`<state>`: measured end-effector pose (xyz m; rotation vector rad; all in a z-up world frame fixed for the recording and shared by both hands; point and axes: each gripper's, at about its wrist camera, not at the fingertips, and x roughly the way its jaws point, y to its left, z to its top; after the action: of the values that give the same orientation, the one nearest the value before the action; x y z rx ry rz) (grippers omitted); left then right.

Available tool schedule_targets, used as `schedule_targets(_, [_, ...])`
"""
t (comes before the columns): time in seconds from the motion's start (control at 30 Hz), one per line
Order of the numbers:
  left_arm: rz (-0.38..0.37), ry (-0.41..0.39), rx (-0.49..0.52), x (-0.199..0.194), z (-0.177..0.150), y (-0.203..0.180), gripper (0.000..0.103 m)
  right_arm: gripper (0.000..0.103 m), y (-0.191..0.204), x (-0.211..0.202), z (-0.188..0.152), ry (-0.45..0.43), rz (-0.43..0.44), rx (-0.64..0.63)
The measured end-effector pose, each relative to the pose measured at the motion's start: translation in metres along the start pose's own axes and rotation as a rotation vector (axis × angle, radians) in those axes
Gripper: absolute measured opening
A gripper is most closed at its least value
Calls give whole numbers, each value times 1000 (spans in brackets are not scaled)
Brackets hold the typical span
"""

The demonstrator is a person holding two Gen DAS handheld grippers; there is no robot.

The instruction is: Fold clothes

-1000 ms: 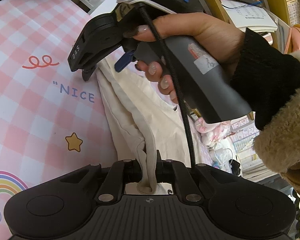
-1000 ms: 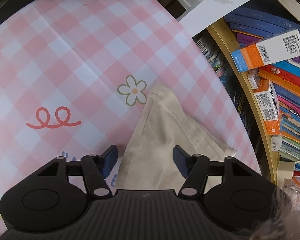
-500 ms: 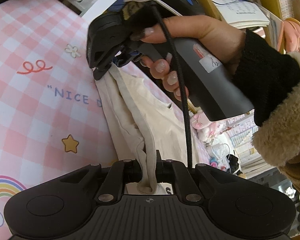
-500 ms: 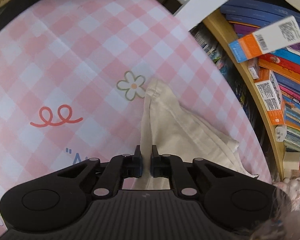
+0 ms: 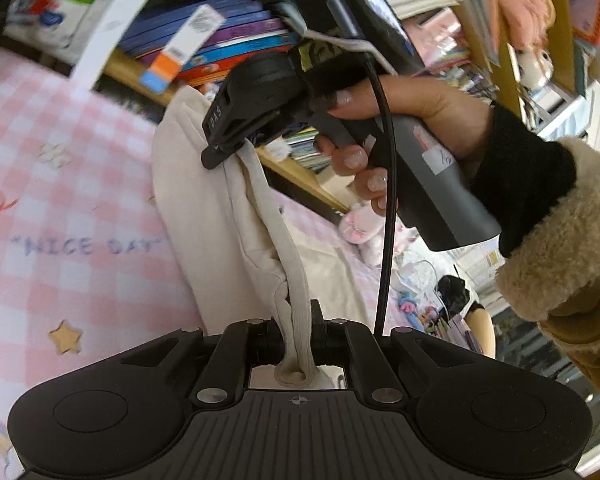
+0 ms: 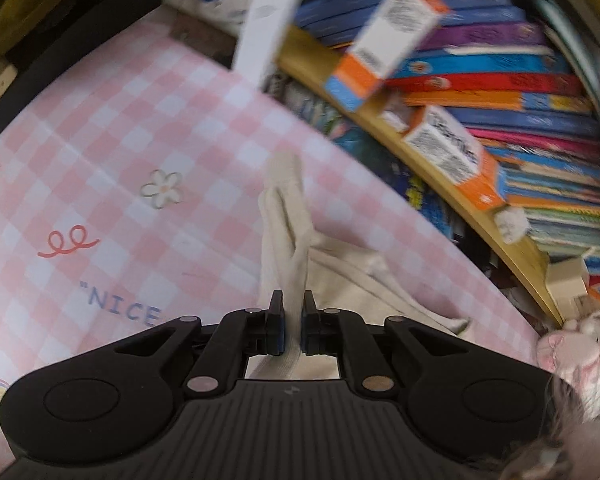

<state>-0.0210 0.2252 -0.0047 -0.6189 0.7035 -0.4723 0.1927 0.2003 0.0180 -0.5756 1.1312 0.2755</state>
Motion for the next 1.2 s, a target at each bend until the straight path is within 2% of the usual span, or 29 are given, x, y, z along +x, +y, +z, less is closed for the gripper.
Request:
schedule_targets(0.37, [35,-20,74,52,-13,-74,7,7,-97,-18,-56,-87,64,66])
schedule_targets(0.67, [192,-1,150,119,-41,-151,8,7,-181,-9,-118,-194,192,87])
schedule_targets(0.8, [228,21,148,141,-45,-178,8,7,-218,-2,-147,-221,257,117])
schedule_targets(1.03, [246,117,197,182,-55,-217,8,7,-278,11,-199,-238,324,180])
schedule_targets(1.17, [267,222,201,219,-70,-220,9,7,-304,30,-228,-218,351,225])
schedule_targets(1.2, [282,257,202,230,-75,-220,12,7,-309,37,-235,-205,357,244])
